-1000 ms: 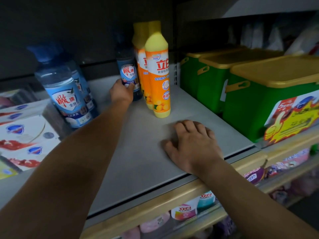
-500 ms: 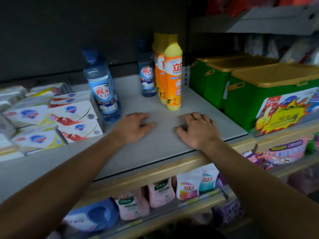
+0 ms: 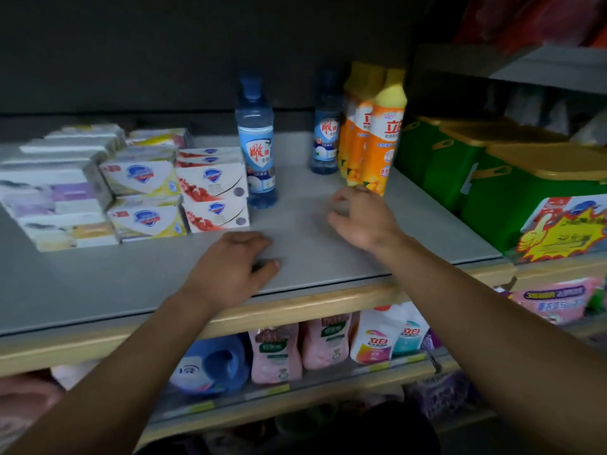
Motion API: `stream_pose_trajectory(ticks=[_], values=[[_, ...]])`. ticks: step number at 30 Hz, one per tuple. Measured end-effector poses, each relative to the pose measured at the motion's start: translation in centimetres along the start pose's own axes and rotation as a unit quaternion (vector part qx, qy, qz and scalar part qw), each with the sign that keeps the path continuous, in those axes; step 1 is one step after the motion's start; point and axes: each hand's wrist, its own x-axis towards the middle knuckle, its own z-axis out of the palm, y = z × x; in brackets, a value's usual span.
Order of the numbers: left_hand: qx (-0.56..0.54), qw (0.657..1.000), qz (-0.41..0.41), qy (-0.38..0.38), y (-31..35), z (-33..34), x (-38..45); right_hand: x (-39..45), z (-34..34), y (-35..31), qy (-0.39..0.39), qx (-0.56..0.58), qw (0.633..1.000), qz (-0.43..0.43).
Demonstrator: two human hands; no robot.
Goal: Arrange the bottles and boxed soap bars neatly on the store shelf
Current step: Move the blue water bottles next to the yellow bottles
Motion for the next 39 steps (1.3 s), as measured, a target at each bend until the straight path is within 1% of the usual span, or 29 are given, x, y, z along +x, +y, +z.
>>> stream_pose_trajectory(ticks=[3,8,12,16,19,22,25,27,29,32,35,37,38,39], values=[[-0.002,1.000,-0.006,0.000,-0.5,0.1,0.0,3.3,0.0,-4.0,0.020,0.072,0.997,-0.037],[-0.009,1.000,0.000,0.012,-0.9,0.3,0.0,9.0,-1.3,-9.3,0.062,0.176,0.982,-0.021],[0.010,1.000,0.009,0.014,-1.1,0.5,0.3,12.5,-1.7,-11.8,0.053,0.182,0.982,-0.018],[0.026,0.999,0.008,0.028,-1.2,0.8,0.6,13.8,-0.8,-13.1,0.041,0.167,0.985,-0.020],[0.035,0.999,0.010,0.033,-1.4,1.0,0.7,13.5,0.1,-13.2,0.059,0.201,0.978,-0.026],[0.031,0.999,0.009,0.028,-1.4,0.9,0.9,12.9,0.3,-12.8,0.081,0.231,0.970,-0.011],[0.025,0.999,0.005,0.027,-1.4,0.9,0.9,11.7,-0.5,-12.2,0.080,0.264,0.961,0.005],[0.000,0.999,-0.008,0.031,-1.4,0.9,1.0,10.4,-1.4,-11.7,0.082,0.283,0.956,0.005],[-0.029,0.999,-0.022,0.036,-1.4,0.8,1.2,8.8,-2.1,-11.2,0.088,0.287,0.954,-0.016],[-0.086,0.994,-0.047,0.041,-1.7,0.7,1.4,6.2,-3.2,-10.9,0.102,0.280,0.953,-0.050],[-0.154,0.985,-0.066,0.052,-1.6,0.3,1.3,3.9,-4.6,-11.0,0.097,0.265,0.957,-0.066],[-0.215,0.972,-0.069,0.069,-1.4,-0.3,1.0,2.5,-5.7,-11.4,0.096,0.246,0.962,-0.075],[-0.261,0.960,-0.065,0.076,-1.1,-0.7,0.6,1.8,-6.1,-11.5,0.097,0.240,0.963,-0.080],[-0.322,0.942,-0.055,0.080,-0.6,-1.1,0.1,1.3,-6.3,-11.7,0.096,0.237,0.963,-0.082]])
